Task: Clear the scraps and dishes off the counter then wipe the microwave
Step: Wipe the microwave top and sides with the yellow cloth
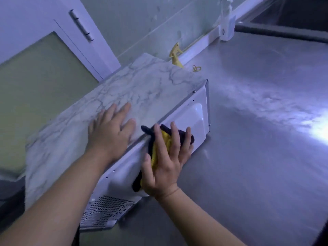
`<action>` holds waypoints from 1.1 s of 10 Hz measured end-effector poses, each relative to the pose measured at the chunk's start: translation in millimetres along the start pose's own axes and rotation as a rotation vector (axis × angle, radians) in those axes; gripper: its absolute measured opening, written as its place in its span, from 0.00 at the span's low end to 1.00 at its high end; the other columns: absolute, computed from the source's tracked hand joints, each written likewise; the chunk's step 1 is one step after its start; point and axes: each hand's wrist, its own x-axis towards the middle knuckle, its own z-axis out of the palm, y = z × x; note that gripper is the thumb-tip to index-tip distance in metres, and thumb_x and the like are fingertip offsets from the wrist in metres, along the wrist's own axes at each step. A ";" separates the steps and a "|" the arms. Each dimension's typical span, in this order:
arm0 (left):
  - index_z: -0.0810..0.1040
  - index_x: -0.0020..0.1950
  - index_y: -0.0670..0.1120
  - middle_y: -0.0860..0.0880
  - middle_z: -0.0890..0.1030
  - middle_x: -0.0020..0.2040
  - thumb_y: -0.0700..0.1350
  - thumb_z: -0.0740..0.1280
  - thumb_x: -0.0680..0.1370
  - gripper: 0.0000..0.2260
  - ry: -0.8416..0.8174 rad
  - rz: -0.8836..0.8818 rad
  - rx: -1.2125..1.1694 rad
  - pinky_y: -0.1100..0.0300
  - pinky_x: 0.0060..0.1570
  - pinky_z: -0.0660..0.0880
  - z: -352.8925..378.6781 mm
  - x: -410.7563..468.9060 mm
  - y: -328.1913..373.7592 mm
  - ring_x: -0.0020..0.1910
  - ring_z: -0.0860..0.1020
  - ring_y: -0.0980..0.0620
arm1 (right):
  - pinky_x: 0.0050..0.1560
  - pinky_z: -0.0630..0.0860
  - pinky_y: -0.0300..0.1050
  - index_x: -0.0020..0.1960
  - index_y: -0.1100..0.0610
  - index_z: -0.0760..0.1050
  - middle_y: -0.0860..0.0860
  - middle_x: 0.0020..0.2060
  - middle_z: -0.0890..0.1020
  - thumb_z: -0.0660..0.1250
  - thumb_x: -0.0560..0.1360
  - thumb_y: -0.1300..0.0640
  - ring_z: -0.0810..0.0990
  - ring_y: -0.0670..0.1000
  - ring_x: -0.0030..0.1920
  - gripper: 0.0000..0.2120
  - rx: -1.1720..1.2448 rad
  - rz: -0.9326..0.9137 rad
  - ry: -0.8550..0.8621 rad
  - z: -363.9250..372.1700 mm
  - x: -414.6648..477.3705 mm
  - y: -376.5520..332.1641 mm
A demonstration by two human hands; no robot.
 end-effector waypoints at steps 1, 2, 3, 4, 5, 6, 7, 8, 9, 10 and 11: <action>0.59 0.77 0.66 0.52 0.58 0.81 0.66 0.47 0.73 0.31 0.051 0.029 -0.011 0.47 0.77 0.48 4.2 -1.4 -2.2 0.80 0.53 0.51 | 0.68 0.58 0.77 0.70 0.52 0.76 0.56 0.74 0.68 0.62 0.70 0.48 0.58 0.68 0.77 0.29 0.024 -0.201 0.062 2.4 -9.5 31.6; 0.60 0.77 0.65 0.51 0.59 0.81 0.67 0.46 0.73 0.32 0.070 0.051 -0.014 0.46 0.78 0.49 5.7 1.0 -3.8 0.80 0.54 0.51 | 0.72 0.55 0.74 0.71 0.52 0.73 0.54 0.77 0.63 0.61 0.70 0.48 0.58 0.69 0.76 0.30 0.063 -0.201 0.110 12.1 -14.2 42.2; 0.58 0.78 0.65 0.50 0.58 0.81 0.65 0.47 0.75 0.30 0.072 0.061 -0.005 0.46 0.78 0.49 8.0 0.5 -4.4 0.80 0.53 0.50 | 0.75 0.51 0.69 0.74 0.52 0.67 0.55 0.79 0.59 0.59 0.72 0.49 0.54 0.67 0.78 0.30 0.121 -0.092 0.140 15.0 -22.2 53.5; 0.58 0.77 0.66 0.52 0.58 0.81 0.66 0.48 0.74 0.30 0.075 0.047 -0.014 0.47 0.77 0.48 8.9 1.6 -5.9 0.80 0.53 0.51 | 0.78 0.46 0.63 0.78 0.57 0.60 0.66 0.78 0.57 0.56 0.76 0.52 0.50 0.69 0.79 0.31 0.145 0.137 0.131 18.6 -32.7 63.6; 0.58 0.76 0.68 0.54 0.57 0.80 0.66 0.49 0.74 0.29 0.071 0.034 -0.026 0.47 0.76 0.47 8.8 2.2 -5.4 0.79 0.53 0.53 | 0.79 0.50 0.60 0.80 0.56 0.59 0.58 0.79 0.58 0.56 0.77 0.51 0.53 0.58 0.80 0.32 0.371 0.558 0.163 23.7 -45.6 69.4; 0.59 0.75 0.69 0.56 0.58 0.80 0.66 0.49 0.73 0.29 0.079 0.023 -0.040 0.47 0.75 0.47 7.1 2.7 -4.2 0.79 0.53 0.54 | 0.76 0.62 0.63 0.77 0.50 0.64 0.52 0.74 0.71 0.57 0.77 0.51 0.68 0.54 0.74 0.28 0.690 1.009 0.206 24.7 -45.0 66.7; 0.60 0.75 0.69 0.56 0.59 0.79 0.66 0.50 0.73 0.29 0.080 0.019 -0.042 0.47 0.75 0.48 7.3 1.7 -2.7 0.78 0.54 0.56 | 0.71 0.70 0.62 0.71 0.47 0.72 0.52 0.66 0.79 0.57 0.78 0.45 0.76 0.58 0.67 0.23 0.633 1.260 0.068 25.3 -55.3 56.8; 0.61 0.74 0.69 0.56 0.59 0.79 0.66 0.50 0.73 0.28 0.074 0.002 -0.042 0.48 0.75 0.48 5.6 2.0 -1.7 0.78 0.55 0.55 | 0.62 0.79 0.58 0.65 0.51 0.78 0.51 0.57 0.85 0.59 0.78 0.39 0.84 0.55 0.57 0.23 0.506 1.495 -0.149 23.4 -67.1 25.8; 0.61 0.74 0.68 0.56 0.60 0.79 0.66 0.51 0.73 0.28 0.062 -0.013 -0.039 0.48 0.75 0.48 4.2 1.8 -0.8 0.78 0.55 0.55 | 0.25 0.78 0.40 0.41 0.57 0.81 0.50 0.28 0.84 0.63 0.79 0.44 0.83 0.49 0.25 0.19 0.892 1.825 -0.133 5.1 -79.6 7.4; 0.62 0.75 0.67 0.56 0.60 0.79 0.66 0.52 0.72 0.29 0.054 -0.033 -0.049 0.49 0.75 0.48 3.8 2.3 -1.9 0.78 0.56 0.55 | 0.28 0.77 0.33 0.31 0.55 0.78 0.45 0.25 0.81 0.70 0.74 0.58 0.80 0.40 0.27 0.13 1.434 2.214 -0.257 -19.2 -76.9 -8.9; 0.63 0.75 0.66 0.56 0.61 0.79 0.66 0.52 0.72 0.30 0.068 -0.041 -0.058 0.49 0.75 0.49 4.0 4.0 -1.6 0.78 0.57 0.54 | 0.39 0.67 0.40 0.40 0.43 0.50 0.41 0.33 0.60 0.61 0.73 0.54 0.61 0.44 0.38 0.19 1.321 2.167 -0.207 -47.7 -77.9 -24.9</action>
